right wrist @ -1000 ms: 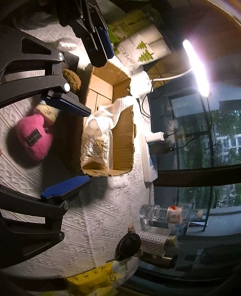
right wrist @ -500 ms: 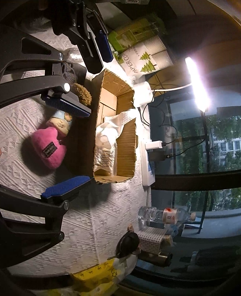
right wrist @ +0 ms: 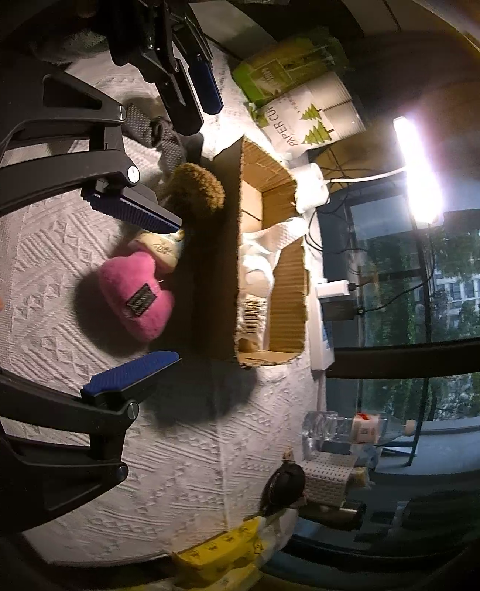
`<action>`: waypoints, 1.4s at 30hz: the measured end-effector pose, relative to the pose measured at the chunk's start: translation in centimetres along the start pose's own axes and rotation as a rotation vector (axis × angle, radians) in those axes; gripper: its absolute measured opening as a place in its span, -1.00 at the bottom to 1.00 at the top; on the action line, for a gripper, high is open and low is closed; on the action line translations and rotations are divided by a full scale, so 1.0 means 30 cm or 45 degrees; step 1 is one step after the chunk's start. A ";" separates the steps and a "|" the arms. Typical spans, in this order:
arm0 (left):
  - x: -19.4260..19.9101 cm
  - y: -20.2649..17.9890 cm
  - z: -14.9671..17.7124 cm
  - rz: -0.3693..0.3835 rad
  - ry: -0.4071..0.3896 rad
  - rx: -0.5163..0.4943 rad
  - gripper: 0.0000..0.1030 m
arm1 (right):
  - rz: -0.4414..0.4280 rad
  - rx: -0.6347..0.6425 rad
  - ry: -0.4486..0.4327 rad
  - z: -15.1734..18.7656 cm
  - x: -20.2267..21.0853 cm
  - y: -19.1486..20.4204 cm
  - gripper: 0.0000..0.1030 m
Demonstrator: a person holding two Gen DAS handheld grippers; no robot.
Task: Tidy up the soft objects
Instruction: 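Grasp the brown fuzzy toy with the left tool while the right tool grasps the pink plush, then lift the brown toy with the left tool while the right tool carries the pink plush over the box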
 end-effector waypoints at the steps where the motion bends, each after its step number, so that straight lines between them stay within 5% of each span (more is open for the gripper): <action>1: -0.008 0.001 0.007 -0.005 0.010 -0.002 0.34 | -0.001 -0.004 0.008 0.009 -0.005 -0.002 0.35; 26: -0.245 0.008 0.048 -0.075 0.176 -0.063 0.32 | -0.097 -0.125 0.164 0.125 -0.202 -0.059 0.35; 32: -0.260 0.012 0.048 -0.077 0.186 -0.074 -0.17 | -0.154 -0.082 0.159 0.128 -0.204 -0.019 0.02; 42: -0.212 0.013 0.026 -0.044 0.144 -0.063 -0.41 | -0.162 -0.055 0.122 0.106 -0.169 0.004 -0.25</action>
Point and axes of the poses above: each gripper's, at about its wrist camera, not at the fingertips, and x roughly against the way its jaws point, y to its left, z to its underside, the point moved 10 cm from there along -x, roughly the way its jaws point, and after that the axes turned 5 degrees about -y, right-handed, at the moved point
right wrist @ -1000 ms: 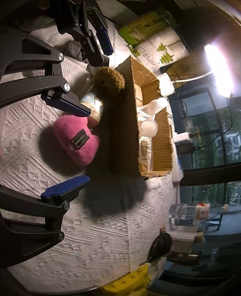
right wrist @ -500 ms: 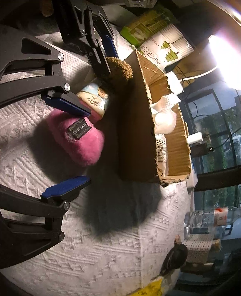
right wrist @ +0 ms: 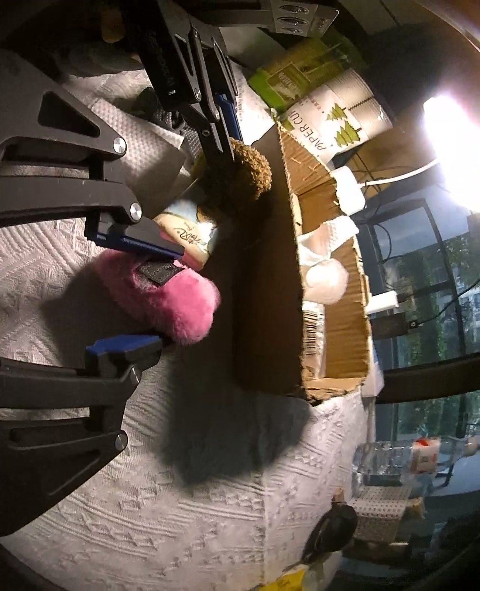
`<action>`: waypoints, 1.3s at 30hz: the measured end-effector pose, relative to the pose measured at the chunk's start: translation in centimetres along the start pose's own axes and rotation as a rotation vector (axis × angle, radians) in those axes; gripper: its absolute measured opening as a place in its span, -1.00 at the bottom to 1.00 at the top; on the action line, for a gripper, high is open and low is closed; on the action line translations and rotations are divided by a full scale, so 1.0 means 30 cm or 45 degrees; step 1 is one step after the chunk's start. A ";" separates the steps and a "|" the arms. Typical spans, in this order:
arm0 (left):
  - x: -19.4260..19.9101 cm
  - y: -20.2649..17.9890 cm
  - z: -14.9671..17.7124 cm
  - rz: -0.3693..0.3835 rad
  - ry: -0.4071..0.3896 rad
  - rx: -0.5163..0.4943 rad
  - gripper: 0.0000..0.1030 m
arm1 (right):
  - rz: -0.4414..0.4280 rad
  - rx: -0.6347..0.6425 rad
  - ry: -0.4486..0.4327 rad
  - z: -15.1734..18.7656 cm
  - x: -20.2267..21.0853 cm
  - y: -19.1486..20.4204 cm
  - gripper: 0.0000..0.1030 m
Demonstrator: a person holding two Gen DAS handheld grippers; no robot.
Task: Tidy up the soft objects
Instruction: 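Lift the brown toy with the left tool while the right tool carries the pink plush over the box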
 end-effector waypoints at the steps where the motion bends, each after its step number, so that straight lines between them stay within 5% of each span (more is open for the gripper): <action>1: 0.008 -0.002 -0.003 0.003 -0.007 -0.001 -0.42 | 0.005 0.005 -0.008 -0.005 0.006 0.001 -0.25; 39: 0.315 0.120 -0.165 -0.030 -0.303 0.061 -0.42 | 0.034 0.186 -0.232 -0.241 0.210 0.154 -0.24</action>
Point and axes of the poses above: each gripper's, at about its wrist camera, not at the fingertips, and x roughly against the way its jaws point, y to its left, z to its underside, the point moved 10 cm from there along -x, roughly the way its jaws point, and after that the axes turned 5 degrees about -y, right-handed, at the moved point
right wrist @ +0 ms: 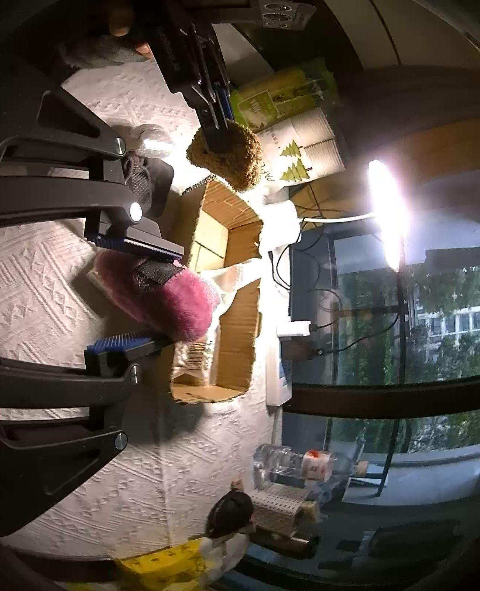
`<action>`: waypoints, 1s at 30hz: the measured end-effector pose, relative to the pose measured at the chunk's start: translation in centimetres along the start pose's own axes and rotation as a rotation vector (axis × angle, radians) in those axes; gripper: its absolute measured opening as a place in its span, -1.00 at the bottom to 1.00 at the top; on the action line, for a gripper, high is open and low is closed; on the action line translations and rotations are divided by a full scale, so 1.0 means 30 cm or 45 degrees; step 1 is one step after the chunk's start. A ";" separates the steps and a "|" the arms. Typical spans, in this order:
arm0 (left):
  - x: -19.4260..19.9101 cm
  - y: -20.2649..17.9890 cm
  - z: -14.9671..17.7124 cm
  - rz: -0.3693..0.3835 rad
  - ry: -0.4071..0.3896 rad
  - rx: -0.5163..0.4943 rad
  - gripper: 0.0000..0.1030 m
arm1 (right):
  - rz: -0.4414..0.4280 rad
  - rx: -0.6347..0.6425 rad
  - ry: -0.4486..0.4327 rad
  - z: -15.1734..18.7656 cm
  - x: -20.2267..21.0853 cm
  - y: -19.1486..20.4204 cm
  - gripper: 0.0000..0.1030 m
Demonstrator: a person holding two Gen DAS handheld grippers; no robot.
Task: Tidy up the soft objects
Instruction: 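Lift the brown toy with the left tool while the right tool carries the pink plush over the box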
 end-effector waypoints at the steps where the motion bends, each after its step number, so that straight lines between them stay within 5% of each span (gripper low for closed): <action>1: 0.001 0.007 -0.008 -0.002 -0.007 0.003 -0.42 | -0.002 0.005 -0.002 -0.006 -0.002 0.002 -0.24; 30: -0.133 0.017 -0.093 -0.002 -0.026 0.008 -0.42 | -0.032 0.056 -0.053 -0.162 -0.090 -0.029 -0.24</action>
Point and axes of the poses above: each gripper's, at about its wrist camera, not at the fingertips, and x roughly against the way its jaws point, y to its left, z to its underside, the point moved 10 cm from there along -x, roughly the way its jaws point, and after that the axes turned 5 degrees about -y, right-handed, at the moved point
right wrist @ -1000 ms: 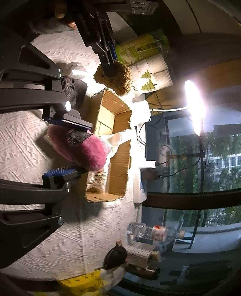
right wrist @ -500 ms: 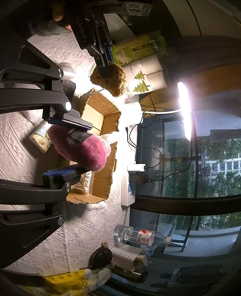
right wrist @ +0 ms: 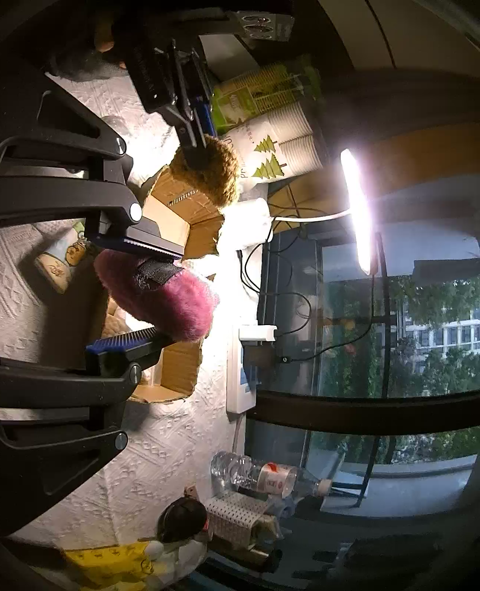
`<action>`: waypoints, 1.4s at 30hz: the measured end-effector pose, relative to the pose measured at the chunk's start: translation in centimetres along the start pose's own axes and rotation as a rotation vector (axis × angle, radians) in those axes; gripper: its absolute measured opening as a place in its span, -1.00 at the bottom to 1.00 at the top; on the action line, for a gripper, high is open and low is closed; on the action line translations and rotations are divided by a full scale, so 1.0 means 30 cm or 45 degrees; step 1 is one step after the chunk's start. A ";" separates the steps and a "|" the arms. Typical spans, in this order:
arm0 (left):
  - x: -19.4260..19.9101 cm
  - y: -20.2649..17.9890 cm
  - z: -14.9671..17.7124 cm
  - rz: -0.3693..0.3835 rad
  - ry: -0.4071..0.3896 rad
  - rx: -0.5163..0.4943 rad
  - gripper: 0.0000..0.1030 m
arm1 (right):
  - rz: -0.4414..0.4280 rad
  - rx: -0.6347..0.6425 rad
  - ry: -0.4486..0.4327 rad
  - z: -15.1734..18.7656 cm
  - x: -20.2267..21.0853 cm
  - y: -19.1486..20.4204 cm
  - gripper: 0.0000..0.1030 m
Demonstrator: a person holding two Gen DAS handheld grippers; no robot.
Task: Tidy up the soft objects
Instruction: 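Lift the brown toy with the left tool while the right tool carries the pink plush over the box, then open the left tool to drop the brown toy while the right tool releases the pink plush into the box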
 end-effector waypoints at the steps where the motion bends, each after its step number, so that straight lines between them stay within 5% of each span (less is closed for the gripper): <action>1: -0.014 -0.003 0.003 -0.001 0.009 0.001 -0.42 | -0.008 -0.001 0.003 -0.001 -0.010 -0.003 -0.24; 29: -0.294 -0.002 0.178 -0.017 0.291 0.046 -0.38 | -0.164 -0.058 0.226 0.153 -0.320 -0.006 -0.22; 33: -0.297 0.000 0.179 -0.026 0.300 0.036 -0.32 | -0.137 -0.088 0.219 0.150 -0.319 -0.025 0.06; 36: -0.287 0.002 0.173 -0.028 0.290 0.032 -0.32 | -0.123 -0.108 0.208 0.142 -0.308 -0.040 0.08; 37: -0.281 0.002 0.170 -0.031 0.284 0.030 -0.30 | -0.118 -0.106 0.206 0.141 -0.305 -0.041 0.07; 40: -0.259 0.003 0.159 -0.031 0.261 0.038 0.20 | -0.110 -0.102 0.196 0.136 -0.287 -0.041 0.08; 42: -0.241 0.004 0.150 -0.030 0.239 0.050 0.21 | -0.101 -0.103 0.189 0.134 -0.272 -0.042 0.08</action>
Point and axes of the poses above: each gripper's, at about its wrist camera, not at the fingertips, and x roughly against the way its jaws point, y to its left, z to its underside, the point moved 10 cm from there along -x, roughly the way its jaws point, and after that the axes turned 5 degrees about -y, right-handed, at the moved point
